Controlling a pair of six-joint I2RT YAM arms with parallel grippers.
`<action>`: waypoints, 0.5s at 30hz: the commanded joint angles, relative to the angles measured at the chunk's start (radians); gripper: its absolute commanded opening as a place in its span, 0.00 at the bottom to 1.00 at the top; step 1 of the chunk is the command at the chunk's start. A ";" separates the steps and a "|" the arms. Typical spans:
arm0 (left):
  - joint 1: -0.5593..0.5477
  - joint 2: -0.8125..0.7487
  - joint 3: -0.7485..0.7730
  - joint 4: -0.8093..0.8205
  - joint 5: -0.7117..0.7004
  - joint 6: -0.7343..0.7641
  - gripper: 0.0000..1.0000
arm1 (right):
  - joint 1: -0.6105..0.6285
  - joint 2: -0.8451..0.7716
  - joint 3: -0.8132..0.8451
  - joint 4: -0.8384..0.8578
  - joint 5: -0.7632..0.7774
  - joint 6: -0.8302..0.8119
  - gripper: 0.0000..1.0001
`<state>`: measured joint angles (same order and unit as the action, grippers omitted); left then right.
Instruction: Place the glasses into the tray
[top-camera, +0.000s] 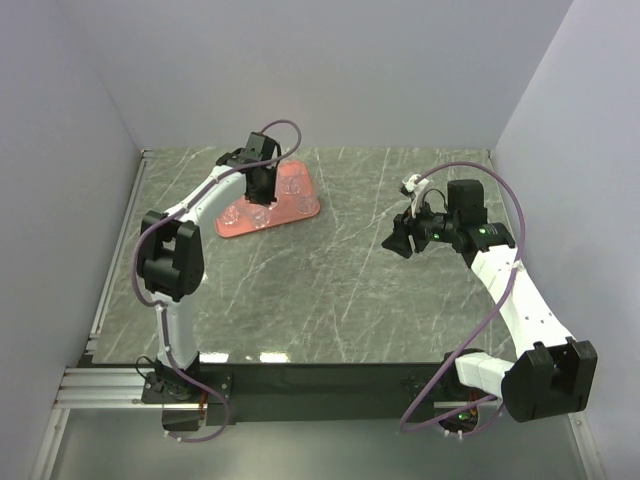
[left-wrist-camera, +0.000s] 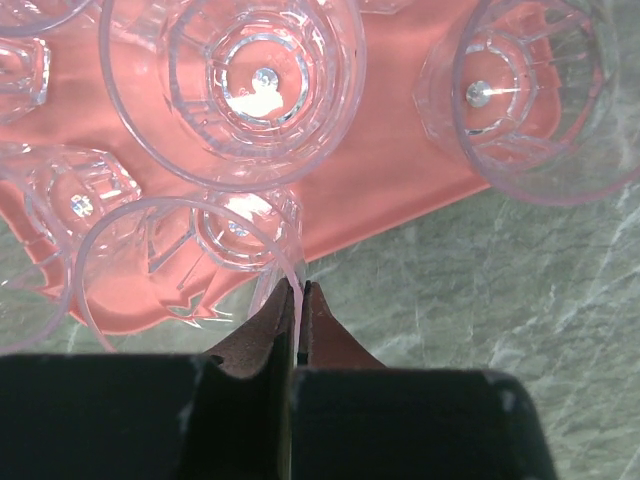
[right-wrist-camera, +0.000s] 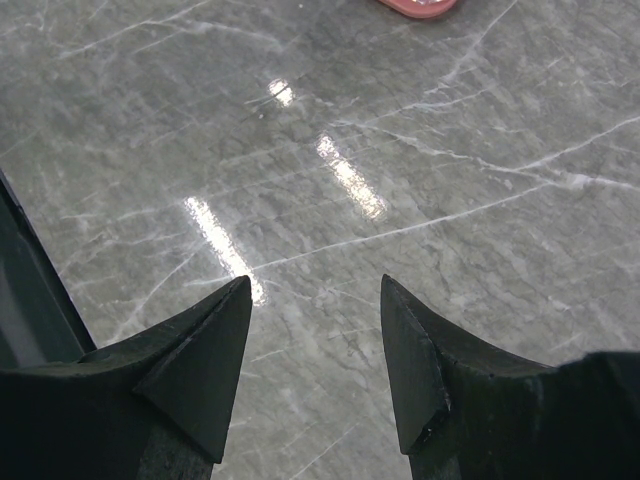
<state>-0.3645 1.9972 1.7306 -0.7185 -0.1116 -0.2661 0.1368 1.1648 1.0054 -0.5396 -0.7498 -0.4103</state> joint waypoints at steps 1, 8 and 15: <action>-0.013 0.024 0.064 0.008 -0.039 0.039 0.00 | -0.009 -0.028 -0.007 0.010 -0.016 -0.008 0.61; -0.017 0.058 0.095 0.004 -0.071 0.059 0.01 | -0.011 -0.027 -0.008 0.012 -0.017 -0.007 0.61; -0.025 0.077 0.136 -0.025 -0.068 0.064 0.19 | -0.011 -0.025 -0.008 0.012 -0.016 -0.007 0.61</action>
<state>-0.3782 2.0815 1.8111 -0.7414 -0.1661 -0.2230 0.1360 1.1648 1.0054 -0.5392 -0.7502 -0.4103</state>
